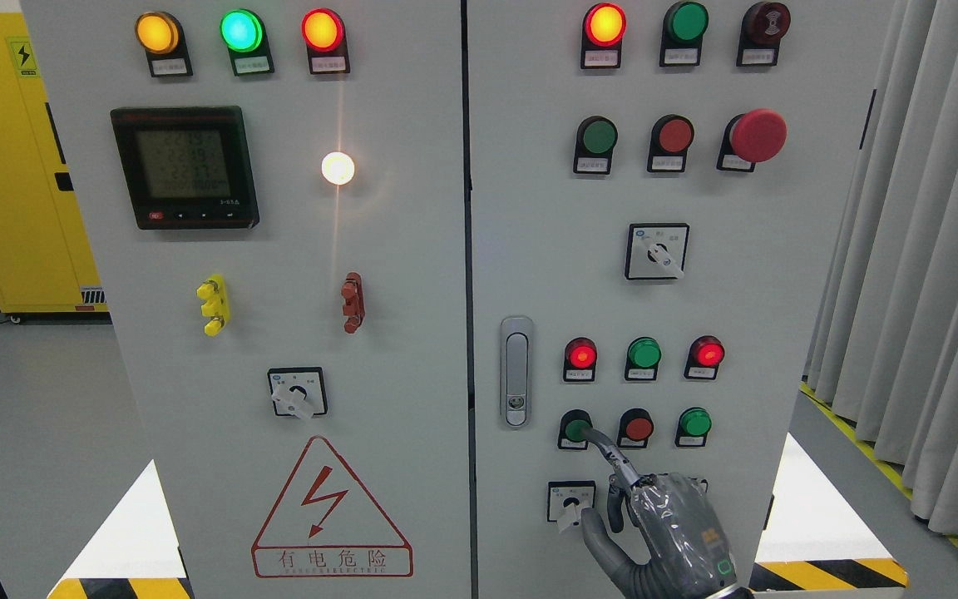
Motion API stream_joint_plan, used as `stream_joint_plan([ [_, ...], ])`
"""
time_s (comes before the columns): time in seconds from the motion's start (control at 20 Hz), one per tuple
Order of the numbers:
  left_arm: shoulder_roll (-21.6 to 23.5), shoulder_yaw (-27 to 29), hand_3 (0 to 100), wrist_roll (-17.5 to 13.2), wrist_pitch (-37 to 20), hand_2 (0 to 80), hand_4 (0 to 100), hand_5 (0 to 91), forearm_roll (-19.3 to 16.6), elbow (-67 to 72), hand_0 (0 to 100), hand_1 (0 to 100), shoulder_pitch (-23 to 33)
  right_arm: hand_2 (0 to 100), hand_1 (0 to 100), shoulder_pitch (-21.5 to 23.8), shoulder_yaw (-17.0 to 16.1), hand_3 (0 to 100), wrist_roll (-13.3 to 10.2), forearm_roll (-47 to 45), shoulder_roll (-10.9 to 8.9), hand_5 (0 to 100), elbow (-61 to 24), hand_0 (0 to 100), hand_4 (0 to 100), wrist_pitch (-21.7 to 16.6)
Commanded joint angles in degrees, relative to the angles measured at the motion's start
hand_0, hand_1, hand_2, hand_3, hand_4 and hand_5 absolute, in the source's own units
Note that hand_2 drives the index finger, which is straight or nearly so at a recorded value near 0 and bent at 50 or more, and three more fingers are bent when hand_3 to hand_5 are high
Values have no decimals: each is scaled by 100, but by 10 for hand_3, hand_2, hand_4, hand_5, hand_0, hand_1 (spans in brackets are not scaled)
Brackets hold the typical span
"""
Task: Press green start button
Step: 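Withdraw the right hand downward away from the button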
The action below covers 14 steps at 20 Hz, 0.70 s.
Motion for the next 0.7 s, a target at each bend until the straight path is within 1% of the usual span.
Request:
stream_joint_plan([
  [0.0, 0, 0, 0, 2, 2, 0, 0, 0, 0, 3, 120, 556, -2, 0, 807, 192, 40, 880, -63, -254, 1, 962, -315, 734, 988, -136],
  [0.05, 0, 0, 0, 2, 2, 0, 0, 0, 0, 3, 120, 556, -2, 0, 809, 227, 75, 873, -63, -499, 1, 950, -367, 742, 978, -136],
  [0.15, 0, 0, 0, 2, 2, 0, 0, 0, 0, 3, 120, 556, -1, 0, 814, 315, 250, 838, -36, -1166, -8, 903, -481, 766, 917, -119],
  [0.2, 0, 0, 0, 2, 2, 0, 0, 0, 0, -6, 120, 556, -2, 0, 815, 367, 338, 832, -19, -1483, -17, 892, -526, 771, 910, -110],
  [0.25, 0, 0, 0, 2, 2, 0, 0, 0, 0, 3, 120, 556, -2, 0, 812, 429, 417, 742, -10, -1773, -43, 820, -569, 772, 822, -110],
  [0.35, 0, 0, 0, 2, 2, 0, 0, 0, 0, 3, 120, 556, -2, 0, 801, 552, 523, 641, 16, -2319, -52, 744, -666, 762, 749, -110],
  [0.4, 0, 0, 0, 2, 2, 0, 0, 0, 0, 3, 120, 556, -2, 0, 793, 613, 532, 548, 25, -2574, -52, 680, -736, 759, 660, -110],
  [0.45, 0, 0, 0, 2, 2, 0, 0, 0, 0, -6, 120, 556, -2, 0, 785, 684, 558, 496, 43, -2855, -52, 635, -815, 773, 602, -101],
  [0.5, 0, 0, 0, 2, 2, 0, 0, 0, 0, -6, 120, 556, 7, 0, 782, 754, 602, 421, 112, -3145, -52, 568, -929, 796, 530, -83],
  [0.55, 0, 0, 0, 2, 2, 0, 0, 0, 0, 3, 120, 556, -1, 2, 779, 859, 637, 356, 183, -3469, -61, 456, -1087, 828, 451, -48],
  [0.6, 0, 0, 0, 2, 2, 0, 0, 0, 0, -6, 120, 556, -2, 2, 772, 982, 681, 306, 218, -3786, -61, 362, -1228, 855, 398, -31],
  [0.65, 0, 0, 0, 2, 2, 0, 0, 0, 0, 3, 120, 556, -2, 1, 762, 1088, 743, 263, 227, -4128, -61, 297, -1316, 875, 365, -22],
])
